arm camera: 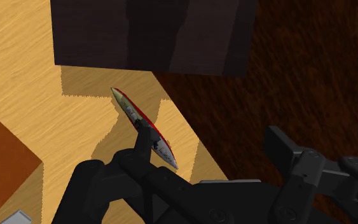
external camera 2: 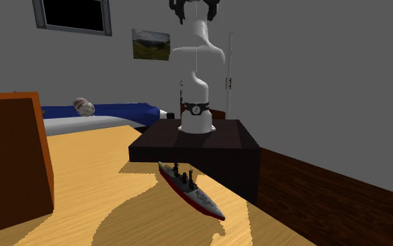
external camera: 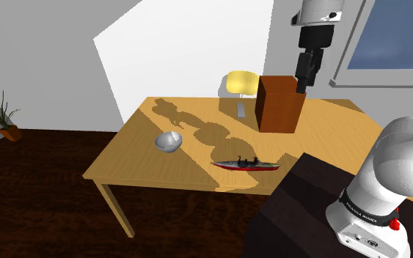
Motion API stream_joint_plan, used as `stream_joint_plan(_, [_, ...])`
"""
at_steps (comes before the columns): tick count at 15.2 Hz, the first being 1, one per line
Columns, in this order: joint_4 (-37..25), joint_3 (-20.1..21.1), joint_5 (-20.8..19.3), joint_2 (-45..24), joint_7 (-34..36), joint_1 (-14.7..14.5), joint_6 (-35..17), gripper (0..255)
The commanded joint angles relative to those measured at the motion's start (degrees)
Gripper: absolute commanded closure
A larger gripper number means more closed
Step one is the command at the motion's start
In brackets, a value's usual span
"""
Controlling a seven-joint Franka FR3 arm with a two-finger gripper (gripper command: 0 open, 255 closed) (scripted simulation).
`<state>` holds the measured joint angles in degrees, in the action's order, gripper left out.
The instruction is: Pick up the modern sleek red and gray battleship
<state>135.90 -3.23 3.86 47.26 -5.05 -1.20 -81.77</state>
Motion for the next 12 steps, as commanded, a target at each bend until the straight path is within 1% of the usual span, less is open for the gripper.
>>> stream_joint_plan(1, [0.0, 0.0, 0.0, 0.0, 0.0, 0.0, 0.0, 0])
stream_joint_plan(7, [11.0, -0.3, -1.6, -0.6, -3.3, -0.4, -13.8, 0])
stream_joint_plan(12, [18.1, -0.8, -2.7, -4.4, -5.9, -0.7, -26.6, 0])
